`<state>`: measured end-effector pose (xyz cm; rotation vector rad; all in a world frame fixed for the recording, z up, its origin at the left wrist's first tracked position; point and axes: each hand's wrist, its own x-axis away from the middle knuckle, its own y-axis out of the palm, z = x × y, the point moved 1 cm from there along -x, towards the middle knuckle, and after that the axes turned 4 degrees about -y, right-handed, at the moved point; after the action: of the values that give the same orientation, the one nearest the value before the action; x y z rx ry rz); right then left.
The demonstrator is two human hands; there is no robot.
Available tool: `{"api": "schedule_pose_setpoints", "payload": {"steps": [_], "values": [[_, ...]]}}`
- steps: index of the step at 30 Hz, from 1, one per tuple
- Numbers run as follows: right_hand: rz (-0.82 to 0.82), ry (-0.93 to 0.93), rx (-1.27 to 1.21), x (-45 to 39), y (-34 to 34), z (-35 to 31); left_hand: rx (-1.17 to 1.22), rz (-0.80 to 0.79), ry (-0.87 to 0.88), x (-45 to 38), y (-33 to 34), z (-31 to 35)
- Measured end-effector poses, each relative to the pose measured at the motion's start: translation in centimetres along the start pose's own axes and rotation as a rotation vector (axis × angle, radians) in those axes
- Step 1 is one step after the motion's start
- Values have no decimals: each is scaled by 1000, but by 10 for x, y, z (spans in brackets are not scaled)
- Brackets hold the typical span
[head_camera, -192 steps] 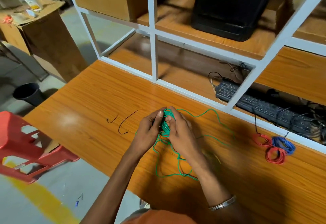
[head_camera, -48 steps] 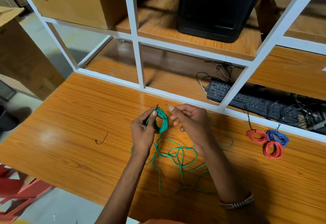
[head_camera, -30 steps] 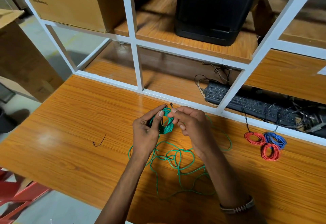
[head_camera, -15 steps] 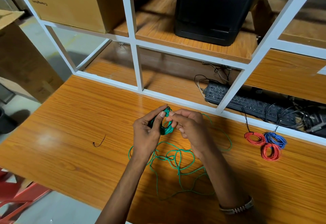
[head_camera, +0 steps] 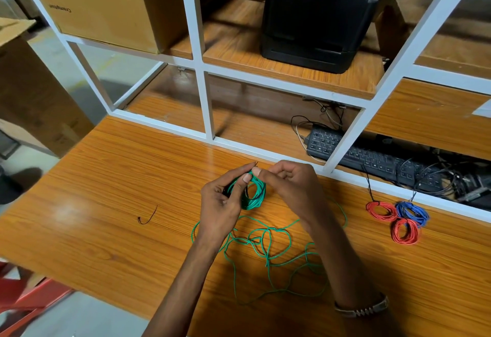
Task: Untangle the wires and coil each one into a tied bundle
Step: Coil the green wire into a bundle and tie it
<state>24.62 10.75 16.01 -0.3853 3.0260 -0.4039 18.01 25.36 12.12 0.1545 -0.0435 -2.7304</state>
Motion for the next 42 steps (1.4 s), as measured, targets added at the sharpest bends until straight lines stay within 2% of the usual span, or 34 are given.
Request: {"api": "schedule_pose_setpoints", "payload": {"steps": [7,14,21,27,32,36,40,42], "values": [[19,-163,-49,-9,0,-6,51,-18,19,3,2,10],[-39,-194,-57,-10,9,-10,1,-18,27,2,-4,6],[121,-204,-153,-27,-2,-20,-146,-57,-19,3,-3,-15],[81,-302,-209,-25,-15,-33,-155,-55,-15,4,-2,-14],[252,-238,-253,-37,-27,-25,-173,-124,9,8,2,-1],[322,-167,-207,-46,-29,-5,-85,-147,7,14,6,14],[360,-121,-231,-46,-27,4,-81,-178,0,11,-4,15],[316,-161,-280,-44,-23,-6,-89,-156,-21,6,-9,6]]}}
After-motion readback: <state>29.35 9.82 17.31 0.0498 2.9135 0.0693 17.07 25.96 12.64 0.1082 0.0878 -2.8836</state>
